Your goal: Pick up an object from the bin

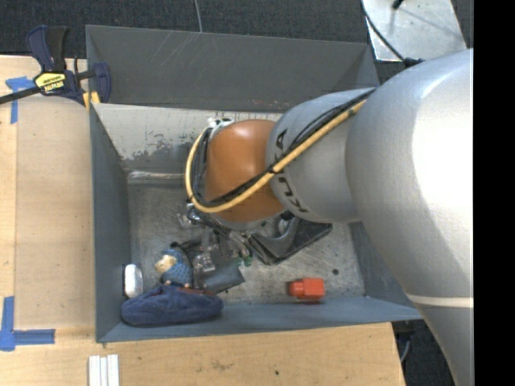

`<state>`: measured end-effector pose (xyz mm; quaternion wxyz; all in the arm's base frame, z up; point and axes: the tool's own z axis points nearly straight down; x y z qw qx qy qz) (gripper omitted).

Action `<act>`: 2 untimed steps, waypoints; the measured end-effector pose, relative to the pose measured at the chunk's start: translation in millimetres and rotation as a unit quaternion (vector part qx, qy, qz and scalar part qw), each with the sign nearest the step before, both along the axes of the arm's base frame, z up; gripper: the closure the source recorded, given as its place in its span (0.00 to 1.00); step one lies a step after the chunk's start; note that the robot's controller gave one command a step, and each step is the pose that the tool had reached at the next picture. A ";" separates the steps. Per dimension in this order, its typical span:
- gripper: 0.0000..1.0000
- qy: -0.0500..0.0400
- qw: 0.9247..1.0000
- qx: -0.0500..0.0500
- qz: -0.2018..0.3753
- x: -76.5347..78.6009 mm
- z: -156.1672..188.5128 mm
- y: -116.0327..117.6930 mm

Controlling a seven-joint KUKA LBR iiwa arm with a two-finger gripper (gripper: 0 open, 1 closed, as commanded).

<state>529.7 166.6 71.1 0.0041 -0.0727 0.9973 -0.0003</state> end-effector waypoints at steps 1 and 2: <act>0.00 0.000 1.000 0.000 -0.025 24.4 31.2 -33.7; 0.00 0.004 0.996 0.000 -0.094 16.7 29.2 -39.4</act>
Offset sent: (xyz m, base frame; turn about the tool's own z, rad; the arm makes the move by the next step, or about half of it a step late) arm 0.0217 -0.0313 0.0289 0.0459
